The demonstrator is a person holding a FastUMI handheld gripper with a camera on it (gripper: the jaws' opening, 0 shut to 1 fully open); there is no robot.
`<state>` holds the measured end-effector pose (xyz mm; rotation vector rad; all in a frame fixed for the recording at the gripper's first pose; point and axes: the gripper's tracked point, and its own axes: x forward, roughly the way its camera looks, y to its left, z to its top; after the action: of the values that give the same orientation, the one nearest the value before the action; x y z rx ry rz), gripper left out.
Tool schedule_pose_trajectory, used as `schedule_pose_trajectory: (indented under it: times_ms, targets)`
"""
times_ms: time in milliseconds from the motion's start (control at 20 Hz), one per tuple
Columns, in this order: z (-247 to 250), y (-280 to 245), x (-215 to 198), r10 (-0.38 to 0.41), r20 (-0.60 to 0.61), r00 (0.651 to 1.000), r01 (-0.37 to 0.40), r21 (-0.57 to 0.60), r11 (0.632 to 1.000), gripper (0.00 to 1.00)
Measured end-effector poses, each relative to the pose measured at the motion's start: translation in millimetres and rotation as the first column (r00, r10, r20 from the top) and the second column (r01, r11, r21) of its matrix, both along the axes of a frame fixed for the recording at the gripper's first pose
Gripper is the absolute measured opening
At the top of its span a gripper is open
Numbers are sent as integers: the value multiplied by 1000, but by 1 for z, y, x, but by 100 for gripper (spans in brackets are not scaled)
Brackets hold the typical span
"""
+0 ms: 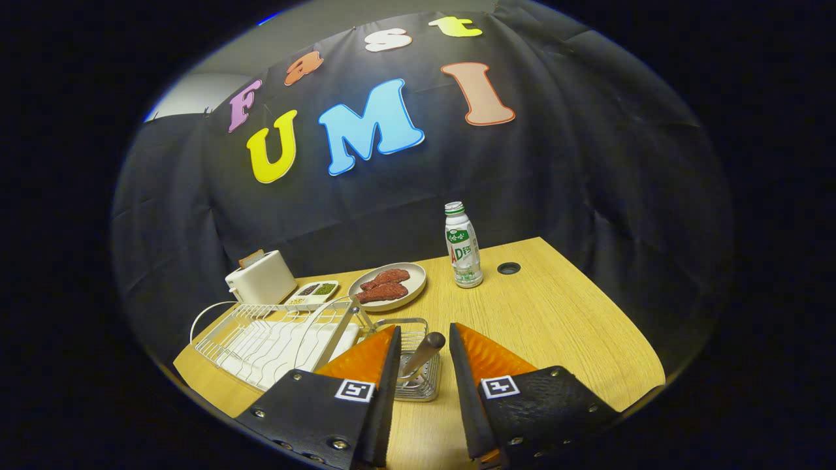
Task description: Take the plate from the dish rack, then take the spoon from the basket and place it into the plate.
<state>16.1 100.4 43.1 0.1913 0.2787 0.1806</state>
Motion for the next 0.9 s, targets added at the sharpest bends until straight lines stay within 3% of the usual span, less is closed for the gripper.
schedule_pose_trajectory:
  times_ms: [200,250,350,450,550,600,900]
  targets:
    - [1,0,5,-15,20,1000,15,9,1000,39]
    - [-7,-1,10,-25,-8,1000,25,5,1000,20]
    - [-7,3,7,-21,-46,999,23,47,999,22]
    - [-6,6,6,-18,-61,998,23,70,997,12]
    - [1,10,9,-32,-30,999,33,41,999,12]
    - [3,12,9,-24,-25,999,24,2,1000,3]
    - [18,22,10,-5,-4,1000,5,-97,995,3]
